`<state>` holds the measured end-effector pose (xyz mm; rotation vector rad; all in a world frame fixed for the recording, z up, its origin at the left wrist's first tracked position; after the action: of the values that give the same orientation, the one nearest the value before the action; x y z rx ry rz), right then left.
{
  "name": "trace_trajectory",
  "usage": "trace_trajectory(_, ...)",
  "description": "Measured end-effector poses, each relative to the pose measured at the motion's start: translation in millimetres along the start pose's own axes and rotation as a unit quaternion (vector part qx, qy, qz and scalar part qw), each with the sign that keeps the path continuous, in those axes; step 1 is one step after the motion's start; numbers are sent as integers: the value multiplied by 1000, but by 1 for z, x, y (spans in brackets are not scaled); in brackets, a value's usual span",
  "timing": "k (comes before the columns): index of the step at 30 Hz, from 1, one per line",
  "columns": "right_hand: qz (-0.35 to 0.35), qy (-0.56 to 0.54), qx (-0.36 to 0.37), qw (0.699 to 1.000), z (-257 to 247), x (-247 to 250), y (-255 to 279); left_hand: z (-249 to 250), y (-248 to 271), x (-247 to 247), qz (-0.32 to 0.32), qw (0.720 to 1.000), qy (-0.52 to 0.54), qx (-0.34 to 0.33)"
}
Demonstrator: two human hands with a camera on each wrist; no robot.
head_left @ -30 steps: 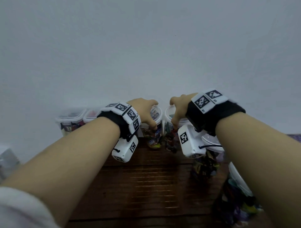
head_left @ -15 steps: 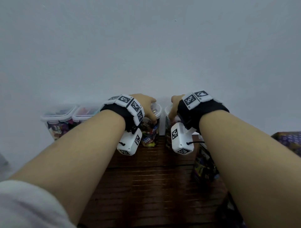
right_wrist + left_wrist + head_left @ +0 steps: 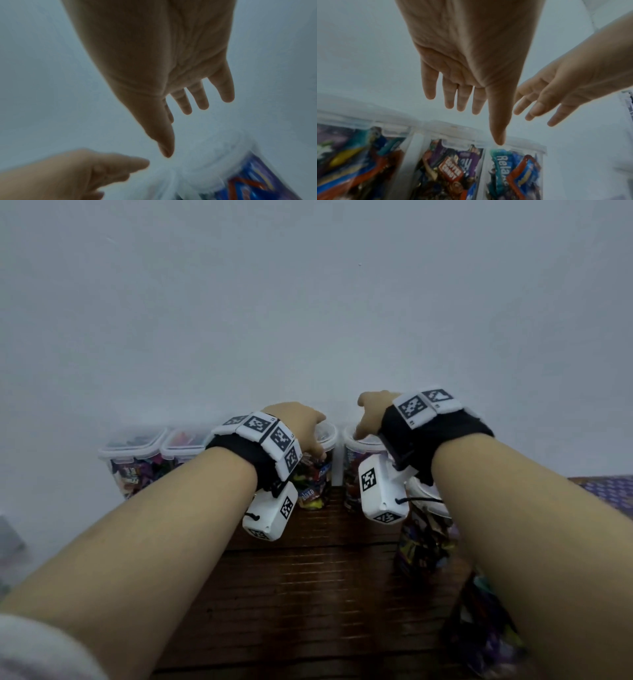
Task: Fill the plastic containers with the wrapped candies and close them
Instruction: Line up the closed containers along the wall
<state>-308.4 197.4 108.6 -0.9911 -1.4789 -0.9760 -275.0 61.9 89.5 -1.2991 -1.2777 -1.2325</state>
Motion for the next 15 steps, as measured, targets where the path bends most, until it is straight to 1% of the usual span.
trace_trajectory(3, 13, -20, 2, 1000, -7, 31, 31, 3, 14, 11, 19, 999, 24, -9)
trace_trajectory(8, 35, 27, -1, 999, -3, 51, 94, 28, 39, 29, 46, 997, 44, -53)
trace_trajectory(12, 9, 65, -15, 998, 15, 46, 138, 63, 53, 36, 36, 992, 72, -100)
trace_trajectory(15, -27, 80, -37, 996, 38, 39, 164, 95, 61, 37, 29, 987, 93, -131)
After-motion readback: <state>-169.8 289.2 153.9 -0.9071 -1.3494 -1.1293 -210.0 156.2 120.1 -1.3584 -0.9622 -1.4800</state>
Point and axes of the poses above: each hand's wrist, its own y-axis away from the middle knuckle, its own x-axis out of the back of the hand, z = x × y, the point moved 3 cm from there along -y, towards the middle knuckle, and after that the axes turned 2 degrees about -z, right-handed, at the moved point
